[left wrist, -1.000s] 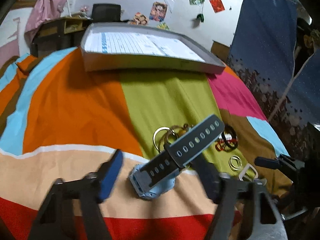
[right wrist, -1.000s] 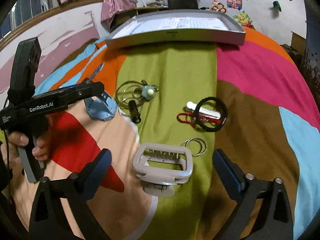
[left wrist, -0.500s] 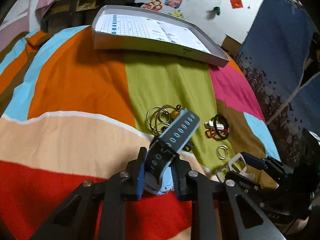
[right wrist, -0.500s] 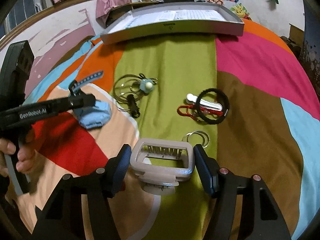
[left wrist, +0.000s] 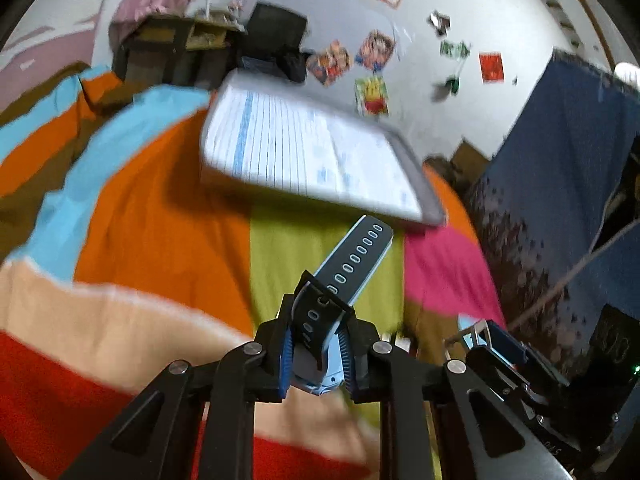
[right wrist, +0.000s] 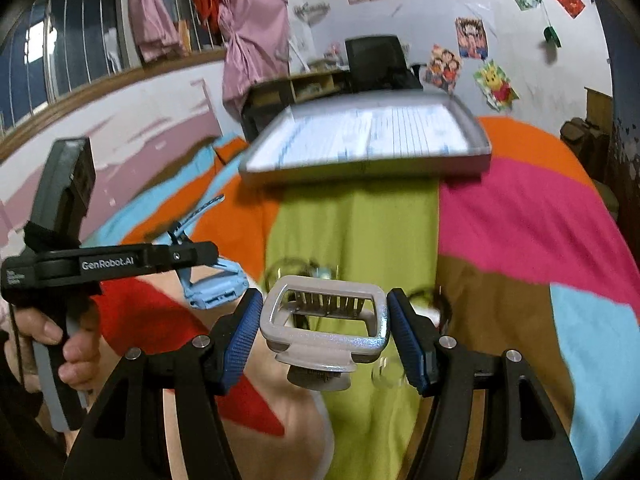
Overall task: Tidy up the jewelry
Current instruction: 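Grasp the blue watch with the left tool while the right tool grasps the white hair clip, then carry the watch and clip onto the tray and open both tools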
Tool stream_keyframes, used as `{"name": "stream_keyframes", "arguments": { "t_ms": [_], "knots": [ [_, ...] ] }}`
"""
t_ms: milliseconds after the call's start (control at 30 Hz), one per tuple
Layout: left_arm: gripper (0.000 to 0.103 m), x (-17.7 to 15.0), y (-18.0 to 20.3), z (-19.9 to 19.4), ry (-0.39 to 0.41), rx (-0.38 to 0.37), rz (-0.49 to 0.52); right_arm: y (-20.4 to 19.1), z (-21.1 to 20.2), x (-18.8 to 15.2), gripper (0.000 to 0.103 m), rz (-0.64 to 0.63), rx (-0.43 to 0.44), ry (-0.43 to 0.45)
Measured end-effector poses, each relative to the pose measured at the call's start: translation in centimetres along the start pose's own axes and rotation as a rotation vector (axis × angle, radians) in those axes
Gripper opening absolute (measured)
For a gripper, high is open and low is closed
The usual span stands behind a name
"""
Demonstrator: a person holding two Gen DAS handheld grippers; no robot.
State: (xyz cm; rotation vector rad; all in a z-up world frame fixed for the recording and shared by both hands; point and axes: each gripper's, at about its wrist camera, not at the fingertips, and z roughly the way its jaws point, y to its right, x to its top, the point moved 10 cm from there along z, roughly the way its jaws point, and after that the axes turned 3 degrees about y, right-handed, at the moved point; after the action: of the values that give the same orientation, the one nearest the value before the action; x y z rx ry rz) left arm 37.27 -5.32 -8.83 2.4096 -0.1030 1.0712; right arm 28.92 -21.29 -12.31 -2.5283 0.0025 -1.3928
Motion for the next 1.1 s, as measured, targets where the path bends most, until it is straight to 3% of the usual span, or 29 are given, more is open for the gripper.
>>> {"name": "stream_keyframes", "arguments": {
  "t_ms": [167,333,467,700,800,833,933,1000,1100],
  "knots": [
    [0.019,6.9,0.7,1.5,0.118,0.033,0.004,1.6,1.1,6.2,0.059,0.0,0.013,0.109],
    [0.019,11.2,0.9,5.7,0.149,0.051,0.02,3.6,4.5,13.5,0.059,-0.013,0.0,0.217],
    [0.019,12.3,0.0,9.9,0.115,0.043,-0.012,5.3,8.5,16.7,0.059,-0.005,-0.014,0.244],
    [0.022,11.0,-1.4,14.0,0.03,0.047,-0.046,8.6,13.9,17.0,0.059,-0.012,-0.079,0.186],
    [0.031,10.8,-1.7,14.3,0.031,0.078,-0.039,9.4,15.6,16.6,0.059,-0.005,-0.092,0.15],
    [0.041,10.8,-1.8,14.1,0.043,0.084,-0.041,9.5,15.9,16.2,0.059,-0.003,-0.101,0.144],
    [0.082,10.9,-2.6,13.4,0.083,0.133,-0.069,9.8,16.9,15.5,0.059,0.009,-0.109,0.118],
    [0.085,11.1,-3.3,12.9,0.122,0.156,-0.089,10.1,17.4,14.7,0.059,0.005,-0.111,0.102],
    [0.087,11.0,-4.1,12.1,0.128,0.183,-0.106,10.5,17.5,14.2,0.069,0.017,-0.114,0.099]
  ]
}}
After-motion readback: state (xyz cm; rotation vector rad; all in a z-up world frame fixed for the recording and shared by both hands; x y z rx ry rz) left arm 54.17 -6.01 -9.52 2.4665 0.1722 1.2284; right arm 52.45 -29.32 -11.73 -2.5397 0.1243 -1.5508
